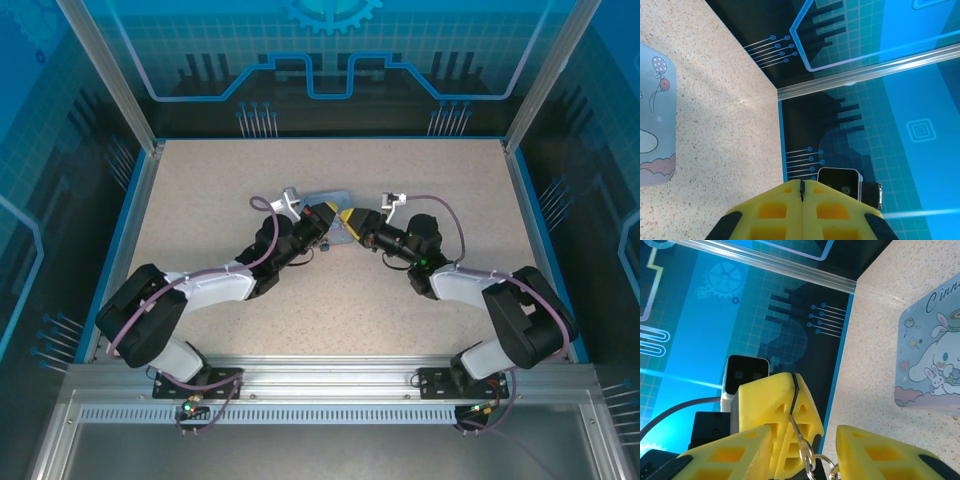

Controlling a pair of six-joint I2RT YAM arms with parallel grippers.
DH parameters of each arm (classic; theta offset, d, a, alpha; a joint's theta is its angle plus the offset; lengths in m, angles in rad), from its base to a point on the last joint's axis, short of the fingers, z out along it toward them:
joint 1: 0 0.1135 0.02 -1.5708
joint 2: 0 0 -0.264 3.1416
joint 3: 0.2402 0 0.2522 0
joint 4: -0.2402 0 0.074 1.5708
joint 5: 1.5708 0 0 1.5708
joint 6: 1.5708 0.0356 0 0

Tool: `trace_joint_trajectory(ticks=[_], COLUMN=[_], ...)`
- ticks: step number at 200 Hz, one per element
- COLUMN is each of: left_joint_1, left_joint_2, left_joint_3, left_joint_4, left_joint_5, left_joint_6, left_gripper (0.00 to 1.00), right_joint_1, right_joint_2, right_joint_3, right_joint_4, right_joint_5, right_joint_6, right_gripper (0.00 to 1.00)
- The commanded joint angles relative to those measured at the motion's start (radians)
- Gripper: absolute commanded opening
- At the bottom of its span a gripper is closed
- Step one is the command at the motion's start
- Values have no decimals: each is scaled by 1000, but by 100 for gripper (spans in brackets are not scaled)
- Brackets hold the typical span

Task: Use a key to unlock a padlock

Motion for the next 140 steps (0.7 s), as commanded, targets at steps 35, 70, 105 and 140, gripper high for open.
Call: trace_joint_trajectory(ticks=[35, 70, 105, 140], left_joint_1=[6, 7, 7, 7], left_joint_2=[-5, -7, -10, -13], left_joint_3=[-12, -10, -15, -15], left_joint_4=[56, 55, 56, 55], left_joint_5=[-37, -42, -53, -55], left_joint_6=[4, 5, 7, 8], left_gripper=[0, 0, 0, 0], right_joint_1=[21, 26, 31, 35], right_joint_2=[31, 31, 34, 40], right_joint_3=[-15, -10, -6, -8], right_joint_4=[94, 91, 84, 85], right_joint_5=[-17, -19, -23, -23], right_joint_6=[31, 31, 30, 28], right_gripper=[36, 32, 30, 26])
